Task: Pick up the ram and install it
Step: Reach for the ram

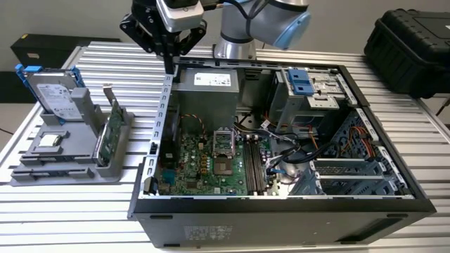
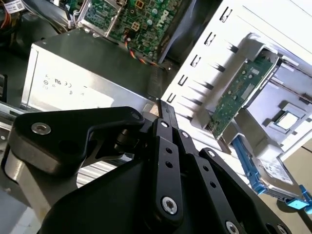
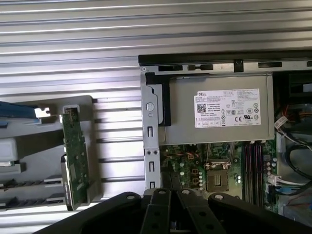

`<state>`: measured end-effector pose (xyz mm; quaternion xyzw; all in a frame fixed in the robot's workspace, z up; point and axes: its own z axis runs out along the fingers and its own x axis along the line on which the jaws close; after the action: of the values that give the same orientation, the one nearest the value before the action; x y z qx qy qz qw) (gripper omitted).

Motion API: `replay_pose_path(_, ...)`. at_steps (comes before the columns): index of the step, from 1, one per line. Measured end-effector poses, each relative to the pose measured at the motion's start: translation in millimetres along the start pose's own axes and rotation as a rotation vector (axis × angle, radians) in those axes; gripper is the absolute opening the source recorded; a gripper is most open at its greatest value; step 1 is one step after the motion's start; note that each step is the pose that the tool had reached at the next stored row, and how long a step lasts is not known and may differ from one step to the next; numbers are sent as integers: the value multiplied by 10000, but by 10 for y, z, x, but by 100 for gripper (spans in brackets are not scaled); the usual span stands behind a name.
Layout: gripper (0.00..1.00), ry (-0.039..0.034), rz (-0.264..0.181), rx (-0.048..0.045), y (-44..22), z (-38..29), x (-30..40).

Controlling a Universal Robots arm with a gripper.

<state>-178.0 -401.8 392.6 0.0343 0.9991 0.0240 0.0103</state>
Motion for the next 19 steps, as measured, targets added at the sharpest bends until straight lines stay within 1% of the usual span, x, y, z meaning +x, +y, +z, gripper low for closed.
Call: replay_pose_path(19,0,0,-2,0,-56,-8,290)
